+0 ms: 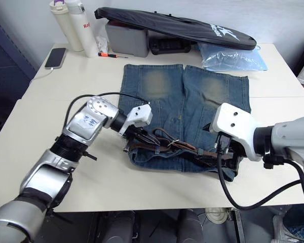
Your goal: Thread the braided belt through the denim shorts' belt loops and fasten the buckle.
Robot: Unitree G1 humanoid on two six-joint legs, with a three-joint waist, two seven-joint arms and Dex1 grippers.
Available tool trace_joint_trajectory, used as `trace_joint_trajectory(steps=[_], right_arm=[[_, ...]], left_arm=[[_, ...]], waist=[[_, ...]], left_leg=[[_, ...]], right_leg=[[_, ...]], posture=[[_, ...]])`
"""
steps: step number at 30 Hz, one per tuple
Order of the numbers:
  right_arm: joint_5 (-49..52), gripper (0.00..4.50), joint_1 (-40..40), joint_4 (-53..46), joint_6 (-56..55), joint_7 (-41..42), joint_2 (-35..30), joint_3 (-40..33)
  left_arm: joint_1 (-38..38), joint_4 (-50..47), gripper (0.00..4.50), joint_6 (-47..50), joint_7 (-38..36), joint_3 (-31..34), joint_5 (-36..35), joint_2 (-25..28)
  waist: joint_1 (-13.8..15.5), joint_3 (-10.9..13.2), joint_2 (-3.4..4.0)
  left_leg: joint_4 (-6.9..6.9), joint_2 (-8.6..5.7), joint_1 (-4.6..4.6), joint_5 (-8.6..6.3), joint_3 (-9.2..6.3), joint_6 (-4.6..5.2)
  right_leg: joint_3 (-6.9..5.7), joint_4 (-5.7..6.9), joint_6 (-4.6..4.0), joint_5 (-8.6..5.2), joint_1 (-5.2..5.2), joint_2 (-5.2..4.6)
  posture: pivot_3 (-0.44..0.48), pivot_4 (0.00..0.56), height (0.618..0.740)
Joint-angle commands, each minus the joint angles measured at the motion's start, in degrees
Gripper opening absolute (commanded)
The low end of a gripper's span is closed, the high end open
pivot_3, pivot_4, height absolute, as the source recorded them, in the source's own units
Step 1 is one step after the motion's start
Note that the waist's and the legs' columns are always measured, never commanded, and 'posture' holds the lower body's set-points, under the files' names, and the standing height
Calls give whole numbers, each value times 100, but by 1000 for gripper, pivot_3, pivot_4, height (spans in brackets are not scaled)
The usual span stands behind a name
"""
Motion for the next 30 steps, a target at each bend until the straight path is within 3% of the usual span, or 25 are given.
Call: trace_joint_trajectory(steps=[1,5,12,21,24,30], right_arm=[[72,4500,99,-70,-30,-145,-186,-303],[63,4500,307,-60,-105,-268,-252,-346],[-702,4500,639,149,-1115,-714,-197,569],[-886,4500,335,876,-1471,-1159,769,1406],[-1041,3756,292,1171,-1634,-1102,863,1726],[-1426,3756,277,1568,-2097,-894,767,2010]], left_arm=[[111,-42,43,-15,-73,-115,61,-10],[421,-546,43,119,-379,-332,91,271],[721,-909,43,210,-159,-461,240,306],[755,-953,43,303,78,-434,317,240],[784,-993,0,301,60,-433,313,299],[769,-997,0,281,96,-402,317,317]], waist=[[-2,0,0],[-10,0,0],[-10,-1,1],[5,-3,0],[3,-3,0],[-1,-3,1]], left_leg=[[0,0,0,0,0,0],[0,0,0,0,0,0],[0,0,3,0,1,0],[7,0,4,0,1,0],[9,0,4,0,1,0],[9,0,5,0,1,0]], right_leg=[[0,0,0,0,0,0],[1,0,0,0,0,0],[4,1,0,0,0,0],[3,3,0,0,4,0],[3,6,0,0,4,0],[3,6,0,0,4,0]], posture=[[0,150,740],[0,150,740],[0,150,740],[0,150,740],[0,150,740],[0,150,740]])
